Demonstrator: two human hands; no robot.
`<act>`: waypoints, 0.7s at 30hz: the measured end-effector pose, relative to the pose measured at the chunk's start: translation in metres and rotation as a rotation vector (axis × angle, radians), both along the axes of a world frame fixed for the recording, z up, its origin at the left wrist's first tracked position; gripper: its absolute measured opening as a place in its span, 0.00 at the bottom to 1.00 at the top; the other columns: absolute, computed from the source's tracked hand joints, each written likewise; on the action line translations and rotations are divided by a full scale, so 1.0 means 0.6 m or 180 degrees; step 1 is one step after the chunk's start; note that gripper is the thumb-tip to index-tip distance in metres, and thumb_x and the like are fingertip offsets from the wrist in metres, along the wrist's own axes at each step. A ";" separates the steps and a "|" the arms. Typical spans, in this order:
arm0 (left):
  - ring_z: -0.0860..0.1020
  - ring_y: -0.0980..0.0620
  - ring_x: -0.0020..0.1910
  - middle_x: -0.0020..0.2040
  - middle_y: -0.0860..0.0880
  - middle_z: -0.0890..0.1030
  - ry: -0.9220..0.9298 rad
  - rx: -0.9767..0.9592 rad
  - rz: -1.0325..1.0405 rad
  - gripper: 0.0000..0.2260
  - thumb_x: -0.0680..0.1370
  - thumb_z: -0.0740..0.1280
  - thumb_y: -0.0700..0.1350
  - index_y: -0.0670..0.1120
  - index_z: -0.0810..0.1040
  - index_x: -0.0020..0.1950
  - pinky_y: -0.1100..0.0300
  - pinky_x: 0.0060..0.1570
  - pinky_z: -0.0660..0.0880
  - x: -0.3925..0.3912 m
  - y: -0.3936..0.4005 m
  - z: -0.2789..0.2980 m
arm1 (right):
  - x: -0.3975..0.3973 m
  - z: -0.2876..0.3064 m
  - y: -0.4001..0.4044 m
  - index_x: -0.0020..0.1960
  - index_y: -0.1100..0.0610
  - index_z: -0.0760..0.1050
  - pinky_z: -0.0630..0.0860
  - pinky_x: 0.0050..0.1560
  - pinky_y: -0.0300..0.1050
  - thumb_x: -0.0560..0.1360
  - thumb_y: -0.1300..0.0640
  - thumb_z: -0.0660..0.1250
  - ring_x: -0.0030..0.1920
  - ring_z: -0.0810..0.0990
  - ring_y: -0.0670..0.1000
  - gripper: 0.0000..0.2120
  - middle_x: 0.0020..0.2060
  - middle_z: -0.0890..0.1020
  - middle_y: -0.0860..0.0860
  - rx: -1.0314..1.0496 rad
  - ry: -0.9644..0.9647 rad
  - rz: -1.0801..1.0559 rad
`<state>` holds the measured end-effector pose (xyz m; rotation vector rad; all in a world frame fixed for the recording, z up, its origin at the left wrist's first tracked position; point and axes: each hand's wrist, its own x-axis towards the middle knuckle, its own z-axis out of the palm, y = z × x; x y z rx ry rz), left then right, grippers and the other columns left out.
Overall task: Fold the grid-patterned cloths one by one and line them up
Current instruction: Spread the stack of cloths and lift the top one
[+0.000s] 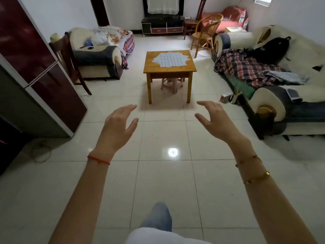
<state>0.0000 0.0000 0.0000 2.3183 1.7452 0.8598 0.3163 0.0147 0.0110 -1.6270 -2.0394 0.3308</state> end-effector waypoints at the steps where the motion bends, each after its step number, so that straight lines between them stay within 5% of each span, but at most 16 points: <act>1: 0.70 0.50 0.70 0.70 0.48 0.73 -0.0020 0.0018 0.0006 0.21 0.80 0.62 0.49 0.48 0.68 0.73 0.44 0.68 0.68 0.002 0.012 -0.004 | 0.001 -0.005 0.011 0.72 0.55 0.65 0.63 0.71 0.52 0.79 0.50 0.62 0.70 0.65 0.52 0.23 0.68 0.71 0.52 0.0011 0.0021 -0.0016; 21: 0.69 0.52 0.70 0.70 0.50 0.73 -0.0049 -0.0265 0.0015 0.21 0.81 0.62 0.49 0.49 0.67 0.74 0.45 0.69 0.68 0.024 0.496 -0.050 | 0.001 -0.065 0.485 0.72 0.53 0.65 0.63 0.70 0.51 0.79 0.48 0.61 0.70 0.65 0.50 0.23 0.68 0.71 0.50 -0.0350 0.0011 -0.0167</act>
